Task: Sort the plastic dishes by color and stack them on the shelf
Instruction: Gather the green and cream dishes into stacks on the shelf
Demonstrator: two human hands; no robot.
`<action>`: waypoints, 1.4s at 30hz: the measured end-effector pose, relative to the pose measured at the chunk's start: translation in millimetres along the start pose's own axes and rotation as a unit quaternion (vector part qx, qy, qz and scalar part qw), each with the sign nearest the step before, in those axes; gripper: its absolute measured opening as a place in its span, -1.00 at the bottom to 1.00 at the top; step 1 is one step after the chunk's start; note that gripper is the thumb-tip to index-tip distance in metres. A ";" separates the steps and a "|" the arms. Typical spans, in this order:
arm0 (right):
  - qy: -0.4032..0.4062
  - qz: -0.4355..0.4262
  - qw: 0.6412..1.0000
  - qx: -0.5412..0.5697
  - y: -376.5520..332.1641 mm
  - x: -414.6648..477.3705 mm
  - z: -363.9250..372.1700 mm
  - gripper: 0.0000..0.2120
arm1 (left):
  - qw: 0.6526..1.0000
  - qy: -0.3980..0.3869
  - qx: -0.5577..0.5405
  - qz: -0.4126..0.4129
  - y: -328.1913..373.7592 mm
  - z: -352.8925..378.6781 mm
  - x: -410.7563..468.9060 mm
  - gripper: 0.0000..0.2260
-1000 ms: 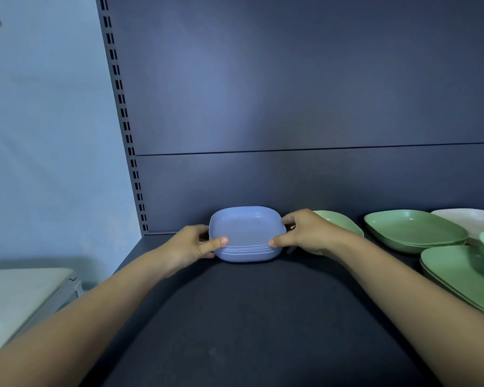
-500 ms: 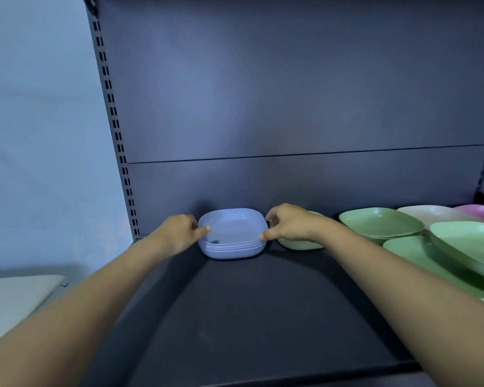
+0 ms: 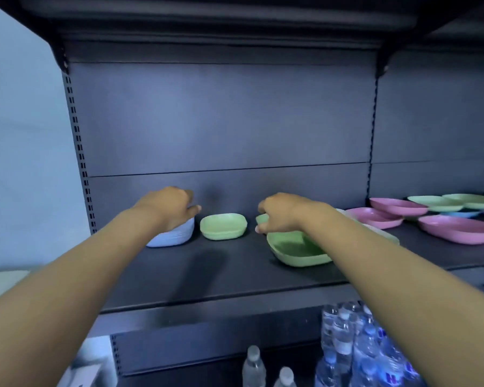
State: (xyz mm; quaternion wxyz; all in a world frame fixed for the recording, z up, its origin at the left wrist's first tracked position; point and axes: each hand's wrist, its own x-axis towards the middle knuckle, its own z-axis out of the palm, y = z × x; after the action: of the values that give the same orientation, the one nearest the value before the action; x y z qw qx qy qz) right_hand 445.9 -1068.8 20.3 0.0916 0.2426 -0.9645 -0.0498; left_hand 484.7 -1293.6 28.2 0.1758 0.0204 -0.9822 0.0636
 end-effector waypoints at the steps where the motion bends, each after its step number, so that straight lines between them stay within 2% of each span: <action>1: 0.001 0.006 1.000 -0.003 13.1 -15.7 -2.6 -0.57 | 1.000 0.003 -0.004 0.004 18.0 -6.2 -7.6 -0.62; 8: 0.012 0.053 0.998 -0.008 93.0 -103.9 -11.2 -0.54 | 0.998 -0.015 -0.048 0.035 121.6 -29.5 -42.6 -0.63; 13: 0.011 0.095 0.995 0.015 141.9 -128.2 -1.8 -0.55 | 0.996 -0.024 -0.076 0.037 164.5 -26.4 -37.8 -0.65; 15: 0.011 0.105 0.994 0.031 160.8 -127.0 6.9 -0.59 | 0.995 -0.028 -0.083 0.042 175.7 -20.1 -29.5 -0.66; 18: 0.021 0.115 0.992 0.039 187.4 -114.7 24.8 -0.78 | 0.995 -0.036 -0.077 0.056 189.6 -6.3 -13.3 -0.67; 20: 0.024 0.116 0.992 0.046 198.7 -103.6 34.1 -0.74 | 0.995 -0.034 -0.073 0.060 195.5 4.8 0.9 -0.67; 22: 0.032 0.111 0.991 0.062 208.9 -90.4 40.2 -0.84 | 0.996 -0.032 -0.062 0.057 199.1 15.7 17.6 -0.68; 23: 0.037 0.107 0.991 0.074 215.1 -81.5 43.4 -0.82 | 0.997 -0.029 -0.053 0.058 200.3 20.6 26.1 -0.68; 25: 0.048 0.104 0.989 0.098 224.5 -64.6 47.0 -0.63 | 0.997 -0.019 -0.046 0.055 202.5 28.6 42.2 -0.66; 30: 0.085 0.092 0.974 0.187 233.5 -35.3 66.3 -0.60 | 0.988 -0.004 -0.147 0.035 203.1 51.4 68.4 -0.65; 36: 0.101 0.119 0.922 0.355 240.5 -21.6 97.5 -0.75 | 0.966 -0.017 -0.260 0.004 212.6 68.3 63.2 -0.68; 39: 0.068 0.141 0.866 0.475 241.3 -21.2 100.2 -0.86 | 0.952 -0.025 -0.305 -0.018 219.6 72.3 58.9 -0.74; 42: 0.007 0.155 0.807 0.570 240.3 -19.0 102.6 -0.85 | 0.949 -0.008 -0.314 -0.038 225.6 72.0 56.2 -0.77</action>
State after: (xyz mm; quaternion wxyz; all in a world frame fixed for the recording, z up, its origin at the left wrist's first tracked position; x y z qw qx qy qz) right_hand 331.5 -843.6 -49.2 -0.0499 0.0991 -0.8437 0.5253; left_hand 393.3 -1080.5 -45.7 0.1678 0.0016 -0.9524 -0.2544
